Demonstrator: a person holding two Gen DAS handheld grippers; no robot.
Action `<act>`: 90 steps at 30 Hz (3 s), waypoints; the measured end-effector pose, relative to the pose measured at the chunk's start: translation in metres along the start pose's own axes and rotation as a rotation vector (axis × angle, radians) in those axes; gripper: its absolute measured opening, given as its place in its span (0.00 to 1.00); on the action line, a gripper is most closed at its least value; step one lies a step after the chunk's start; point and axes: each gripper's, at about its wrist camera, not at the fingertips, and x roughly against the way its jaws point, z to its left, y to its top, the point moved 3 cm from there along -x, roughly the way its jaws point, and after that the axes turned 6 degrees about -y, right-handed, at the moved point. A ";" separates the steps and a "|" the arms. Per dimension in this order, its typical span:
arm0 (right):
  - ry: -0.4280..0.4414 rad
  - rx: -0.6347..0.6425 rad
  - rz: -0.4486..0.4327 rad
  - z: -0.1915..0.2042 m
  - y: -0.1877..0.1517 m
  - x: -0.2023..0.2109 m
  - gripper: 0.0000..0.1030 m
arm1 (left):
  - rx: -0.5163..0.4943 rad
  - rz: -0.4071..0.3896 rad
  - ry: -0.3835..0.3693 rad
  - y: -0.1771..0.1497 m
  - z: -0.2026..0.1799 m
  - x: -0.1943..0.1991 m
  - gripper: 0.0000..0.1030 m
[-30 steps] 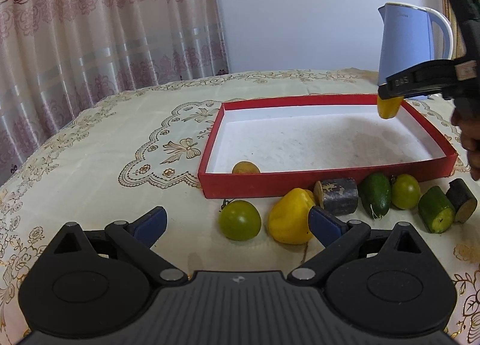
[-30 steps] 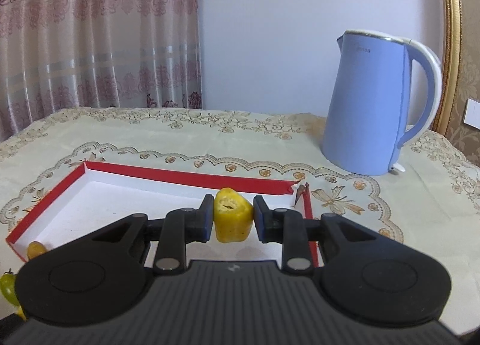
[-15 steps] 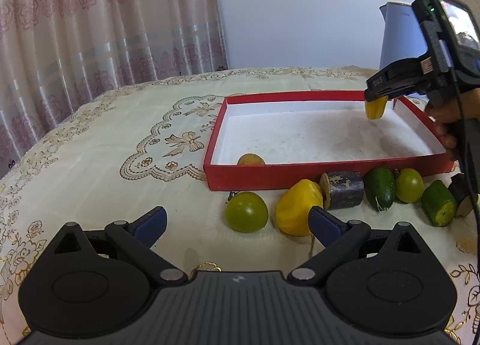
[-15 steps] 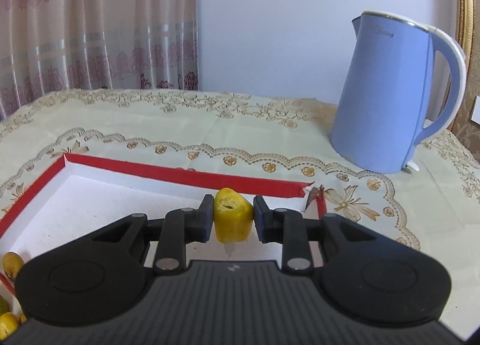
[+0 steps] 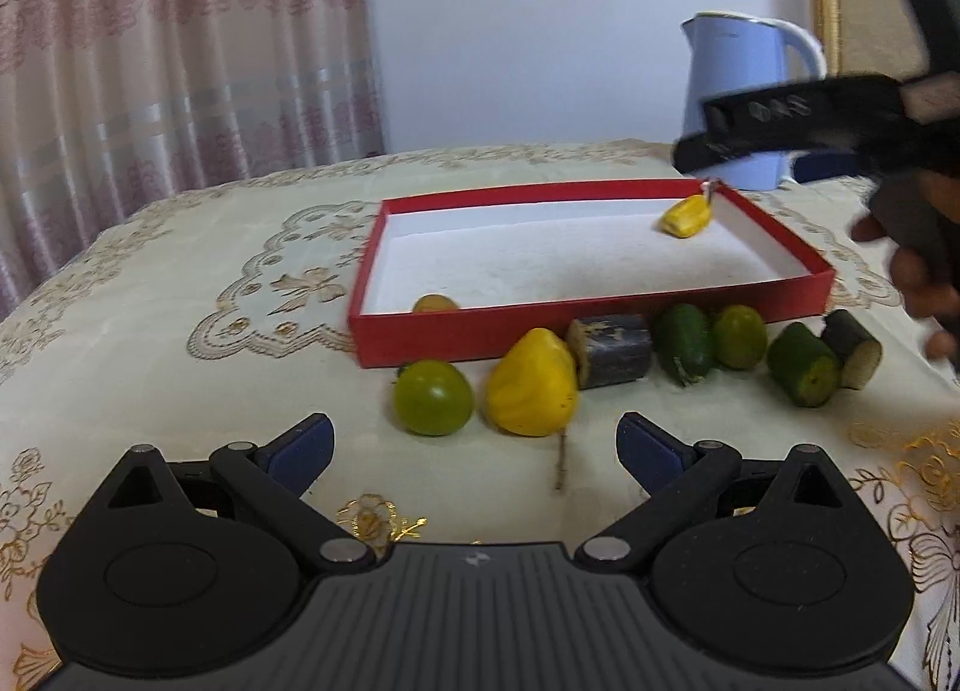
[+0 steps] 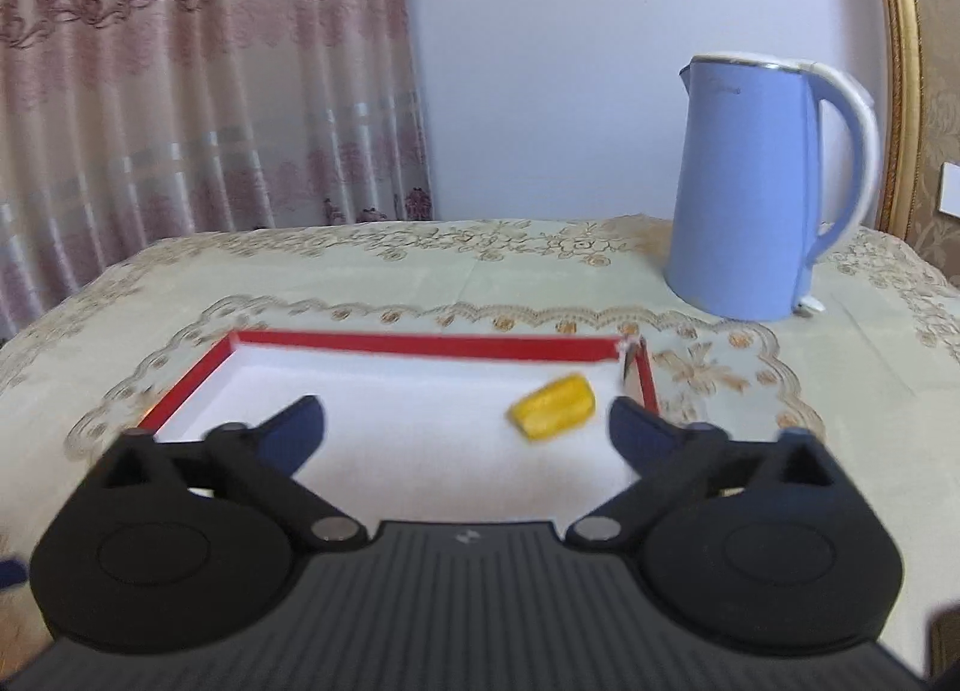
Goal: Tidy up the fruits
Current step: 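Move the left gripper to the green tomato and grasp it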
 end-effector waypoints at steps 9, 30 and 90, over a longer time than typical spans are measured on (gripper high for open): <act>-0.163 -0.008 -0.037 -0.014 -0.057 0.062 1.00 | -0.048 -0.034 -0.003 0.007 0.015 0.002 0.98; 0.007 -0.235 -0.033 -0.035 -0.079 0.068 0.93 | 0.219 0.065 0.104 0.030 0.048 -0.041 0.79; -0.053 -0.100 -0.132 -0.018 -0.074 0.091 1.00 | 0.167 0.099 -0.058 0.032 0.033 -0.042 0.58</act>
